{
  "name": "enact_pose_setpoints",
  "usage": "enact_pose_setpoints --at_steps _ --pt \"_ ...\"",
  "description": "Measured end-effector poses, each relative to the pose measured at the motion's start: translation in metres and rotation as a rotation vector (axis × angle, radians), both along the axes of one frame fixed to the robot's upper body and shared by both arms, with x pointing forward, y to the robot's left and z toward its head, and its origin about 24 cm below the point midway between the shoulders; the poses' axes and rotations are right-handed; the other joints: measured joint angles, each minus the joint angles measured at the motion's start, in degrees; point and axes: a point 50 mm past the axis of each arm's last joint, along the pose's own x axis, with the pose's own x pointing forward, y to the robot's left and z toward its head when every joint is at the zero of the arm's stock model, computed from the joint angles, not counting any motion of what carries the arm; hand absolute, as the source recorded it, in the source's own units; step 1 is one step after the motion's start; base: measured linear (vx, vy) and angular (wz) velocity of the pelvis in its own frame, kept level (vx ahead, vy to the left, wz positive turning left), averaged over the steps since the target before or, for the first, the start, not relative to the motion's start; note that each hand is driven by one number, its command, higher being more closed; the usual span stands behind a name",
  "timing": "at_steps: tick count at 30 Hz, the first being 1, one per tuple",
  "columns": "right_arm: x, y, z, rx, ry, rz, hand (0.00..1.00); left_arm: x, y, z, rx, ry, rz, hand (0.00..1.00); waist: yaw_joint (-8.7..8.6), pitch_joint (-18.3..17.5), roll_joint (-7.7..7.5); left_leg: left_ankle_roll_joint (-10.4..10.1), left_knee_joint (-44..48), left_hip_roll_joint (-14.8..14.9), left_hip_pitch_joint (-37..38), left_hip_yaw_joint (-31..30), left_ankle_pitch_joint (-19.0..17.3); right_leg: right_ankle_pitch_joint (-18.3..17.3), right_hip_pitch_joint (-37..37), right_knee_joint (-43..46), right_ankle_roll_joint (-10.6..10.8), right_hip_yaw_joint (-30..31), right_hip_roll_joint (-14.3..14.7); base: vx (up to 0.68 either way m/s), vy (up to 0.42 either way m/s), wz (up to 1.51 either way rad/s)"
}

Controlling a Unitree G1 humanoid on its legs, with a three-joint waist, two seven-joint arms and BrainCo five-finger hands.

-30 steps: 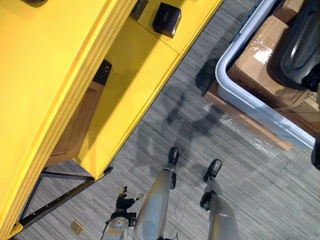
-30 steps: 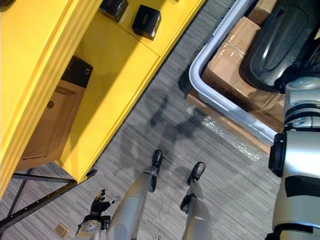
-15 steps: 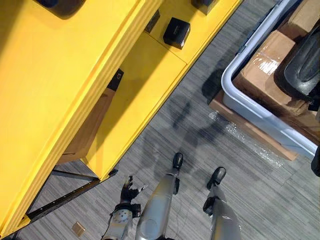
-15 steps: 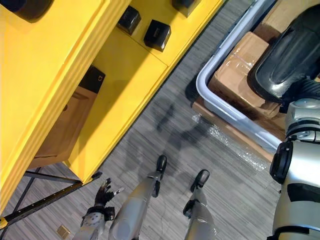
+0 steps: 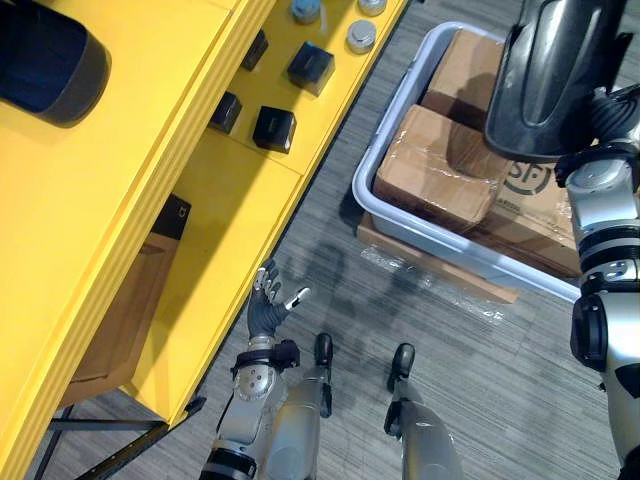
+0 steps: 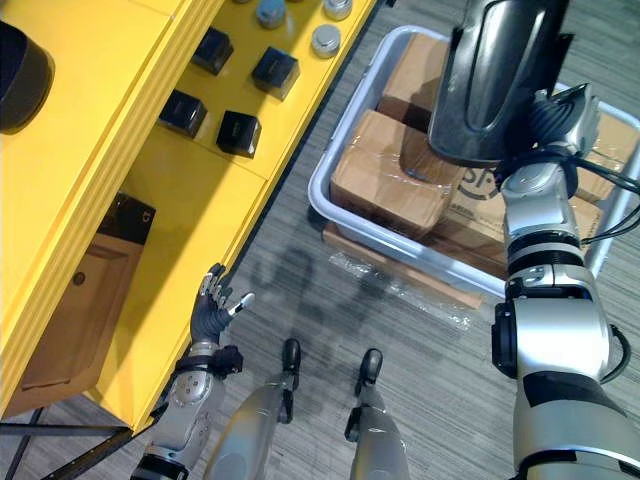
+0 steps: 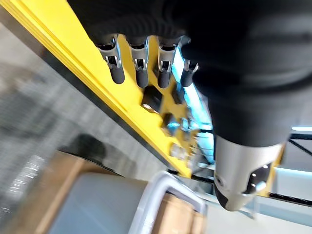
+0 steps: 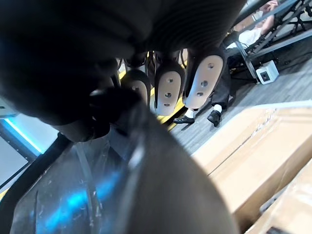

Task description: Walk over and take plastic housings, then place them on the shelf

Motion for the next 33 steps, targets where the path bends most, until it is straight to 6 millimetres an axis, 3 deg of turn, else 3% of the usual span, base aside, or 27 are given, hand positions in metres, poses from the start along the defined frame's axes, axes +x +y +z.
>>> enact_pose_setpoints --at_steps 4,8,12,15,19,27,33 --pt "-0.003 0.012 -0.003 -0.112 -0.024 0.036 1.0 0.009 -0.003 0.011 -0.007 -0.038 -0.017 0.0 -0.77 -0.6 -0.56 -0.2 -1.6 -0.2 0.2 0.0 1.2 0.3 0.0 -0.9 -0.3 0.0 0.2 -0.02 -0.007 0.02" --pt "-0.006 0.052 -0.002 -0.324 -0.073 0.134 1.0 0.039 -0.003 0.032 -0.019 -0.068 -0.084 0.0 -2.63 -1.4 -1.62 -0.4 -3.4 -0.2 0.7 -0.1 2.4 0.5 0.0 -1.6 -0.5 0.0 0.3 -0.03 -0.005 0.01" --pt "-0.014 0.081 -0.023 -0.441 -0.08 0.227 1.0 0.066 -0.014 0.073 -0.154 -0.137 -0.249 0.0 -4.08 -3.9 -3.79 -0.6 -5.4 0.0 1.1 0.3 3.6 1.1 -0.8 -1.8 -0.6 0.3 0.5 -0.01 0.004 -0.05" --pt "-0.025 0.093 -0.042 -0.494 -0.067 0.281 1.0 0.073 -0.023 0.085 -0.232 -0.133 -0.339 0.0 -4.43 -5.4 -4.57 -0.6 -6.8 -0.1 3.5 1.5 3.8 1.1 0.4 -1.9 -0.6 1.6 0.4 0.01 0.032 -0.15" --pt "-0.037 0.105 -0.062 -0.491 -0.059 0.348 1.0 0.073 -0.031 0.083 -0.263 -0.098 -0.406 0.0 -5.56 -8.9 -4.79 -0.6 -7.9 -0.1 5.1 1.8 3.8 1.1 1.5 -2.3 -0.6 1.8 0.5 0.01 0.049 -0.06" --pt "-0.057 0.153 -0.097 -0.479 -0.05 0.554 1.0 0.064 -0.062 0.067 -0.238 0.001 -0.552 0.0 -5.08 -14.6 -4.87 -1.0 -12.0 0.0 10.0 2.2 5.0 1.1 5.6 -4.9 -0.6 1.8 0.8 -0.01 0.016 -0.03" --pt "-0.06 0.164 -0.102 -0.439 -0.054 0.588 1.0 0.063 -0.064 0.053 -0.123 0.055 -0.531 0.0 -4.34 -16.3 -4.85 -1.1 -14.9 0.0 12.8 1.5 6.5 1.1 7.4 -5.0 -0.6 1.3 1.0 -0.02 0.023 0.07"
